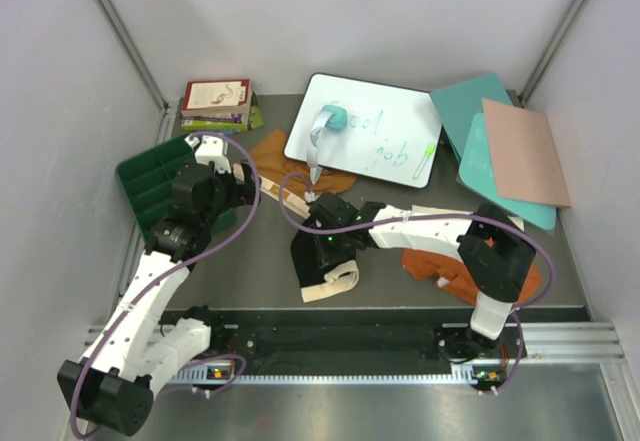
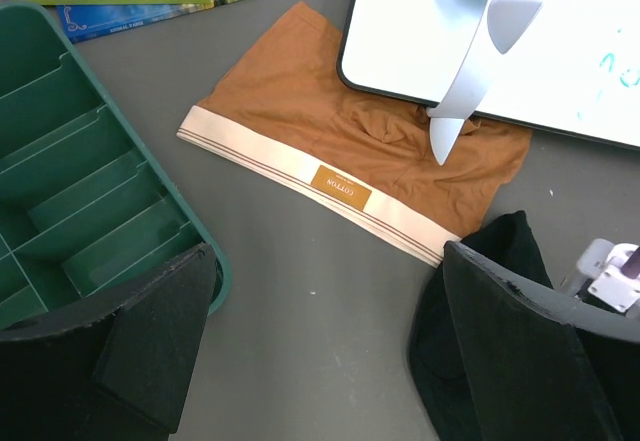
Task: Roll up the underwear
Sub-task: Fold the underwear at the corner of the board.
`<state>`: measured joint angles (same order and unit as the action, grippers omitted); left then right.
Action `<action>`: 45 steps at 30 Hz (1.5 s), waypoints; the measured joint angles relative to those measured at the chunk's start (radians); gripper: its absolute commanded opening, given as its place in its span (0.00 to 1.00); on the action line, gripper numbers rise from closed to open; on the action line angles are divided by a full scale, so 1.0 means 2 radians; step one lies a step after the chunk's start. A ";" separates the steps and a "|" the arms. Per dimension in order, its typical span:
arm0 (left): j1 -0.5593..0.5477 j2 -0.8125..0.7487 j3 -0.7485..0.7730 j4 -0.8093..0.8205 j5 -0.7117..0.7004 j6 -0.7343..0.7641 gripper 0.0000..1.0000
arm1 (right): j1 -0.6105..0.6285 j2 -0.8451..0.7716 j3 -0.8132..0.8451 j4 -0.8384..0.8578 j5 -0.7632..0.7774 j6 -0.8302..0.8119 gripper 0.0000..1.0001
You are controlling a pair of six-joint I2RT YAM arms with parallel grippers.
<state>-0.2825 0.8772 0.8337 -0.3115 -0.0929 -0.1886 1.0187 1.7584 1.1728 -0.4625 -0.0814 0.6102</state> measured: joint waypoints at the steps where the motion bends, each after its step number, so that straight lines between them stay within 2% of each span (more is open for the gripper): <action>1: 0.000 0.000 0.000 0.000 0.000 0.000 0.99 | 0.001 0.002 0.000 0.003 -0.001 0.001 0.00; 45: -0.003 0.000 0.000 -0.002 0.000 0.000 0.99 | 0.034 0.047 0.030 0.046 -0.026 0.024 0.00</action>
<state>-0.2893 0.8768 0.8341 -0.3153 -0.0937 -0.1890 1.0866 1.8523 1.2331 -0.3698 -0.1326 0.6582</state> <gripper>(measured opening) 0.991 0.009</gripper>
